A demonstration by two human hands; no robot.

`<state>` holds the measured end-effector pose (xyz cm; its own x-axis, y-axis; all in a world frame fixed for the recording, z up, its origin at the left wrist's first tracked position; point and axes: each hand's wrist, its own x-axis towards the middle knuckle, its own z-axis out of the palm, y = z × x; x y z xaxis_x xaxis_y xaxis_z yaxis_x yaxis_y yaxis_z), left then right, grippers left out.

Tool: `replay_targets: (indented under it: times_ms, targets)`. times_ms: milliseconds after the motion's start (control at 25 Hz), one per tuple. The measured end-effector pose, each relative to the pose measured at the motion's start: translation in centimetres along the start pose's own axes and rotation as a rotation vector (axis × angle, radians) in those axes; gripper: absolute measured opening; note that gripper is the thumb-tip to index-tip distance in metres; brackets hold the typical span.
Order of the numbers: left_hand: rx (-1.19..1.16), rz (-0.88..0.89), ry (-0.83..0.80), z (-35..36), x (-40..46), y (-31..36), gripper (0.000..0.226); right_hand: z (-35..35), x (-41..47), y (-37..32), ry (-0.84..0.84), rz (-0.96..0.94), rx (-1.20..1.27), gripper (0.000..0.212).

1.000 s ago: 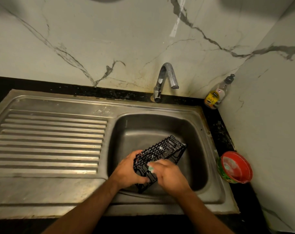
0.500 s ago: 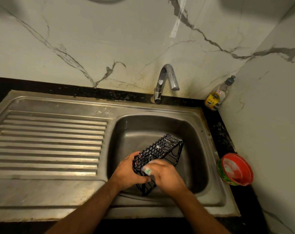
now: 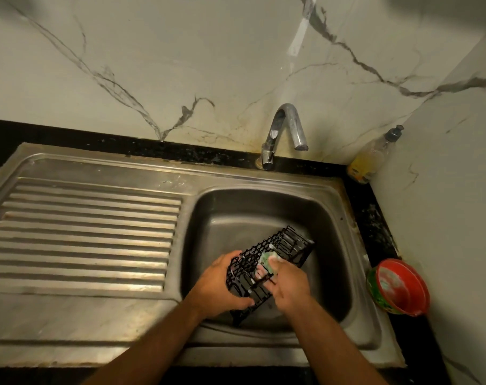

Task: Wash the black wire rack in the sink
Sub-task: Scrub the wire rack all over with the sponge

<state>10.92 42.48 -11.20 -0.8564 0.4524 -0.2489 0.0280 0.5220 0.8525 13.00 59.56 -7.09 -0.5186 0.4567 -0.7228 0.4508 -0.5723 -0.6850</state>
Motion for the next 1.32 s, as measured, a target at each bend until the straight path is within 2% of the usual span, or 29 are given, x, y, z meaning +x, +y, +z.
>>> replay_targets:
  times_ms: [40, 120, 200, 240, 320, 400, 520, 680, 760, 840, 920, 1000, 1200, 1320]
  targets:
    - [0.061, 0.032, -0.036, 0.0, -0.1, 0.3, 0.106, 0.0, 0.0, 0.2, 0.015, 0.053, 0.038, 0.013]
    - [0.072, 0.051, -0.068, -0.3, -0.2, 0.5, 0.112, -0.2, 0.1, 0.5, 0.081, 0.003, 0.049, 0.017]
    - [-0.048, -0.066, -0.022, -0.2, 0.2, -0.1, 0.131, -0.3, 0.3, 0.6, 0.128, -0.044, 0.081, 0.020]
    - [-0.088, -0.156, 0.006, 0.0, 0.7, -0.8, 0.132, -0.2, 0.5, 0.4, 0.142, -0.049, 0.106, 0.022]
    - [-0.158, -0.355, -0.047, 0.4, 1.3, -1.4, 0.107, 0.0, 0.7, -0.3, 0.121, -0.048, 0.179, 0.019]
    - [-0.226, -0.479, -0.104, 0.8, 2.0, -1.9, 0.091, -0.1, 0.7, -0.4, 0.032, -0.059, 0.252, 0.021]
    - [-0.305, -0.587, -0.083, 0.6, 2.2, -0.2, 0.095, -1.4, 0.4, 1.0, -0.126, -0.047, 0.206, 0.028]
    - [-0.266, -0.585, -0.032, 0.7, 2.5, -1.1, 0.082, -3.5, -0.6, 1.2, -0.221, 0.011, 0.065, 0.022]
    - [-0.220, -0.551, 0.004, 0.6, 3.0, -2.0, 0.088, -5.0, -0.9, 0.5, -0.277, 0.015, -0.109, 0.020]
    - [-0.181, -0.510, 0.051, 0.4, 2.7, -1.8, 0.093, -6.9, -0.7, -0.2, -0.222, -0.003, -0.308, 0.021]
    - [-0.127, -0.475, 0.108, 0.0, 2.0, -0.2, 0.110, -8.5, -0.5, -0.9, -0.092, -0.142, -0.555, 0.022]
    - [-0.090, -0.438, 0.141, -0.1, 1.6, 0.4, 0.126, -8.6, -0.6, -2.0, -0.018, -0.370, -0.780, 0.025]
    - [0.091, -0.306, 0.267, -0.2, -0.3, 2.4, 0.141, -6.3, -1.5, -4.3, -0.107, -0.771, -0.994, 0.031]
    - [0.225, -0.243, 0.312, 0.0, -1.8, 3.0, 0.147, -5.7, -1.1, -4.7, -0.101, -0.821, -1.009, 0.022]
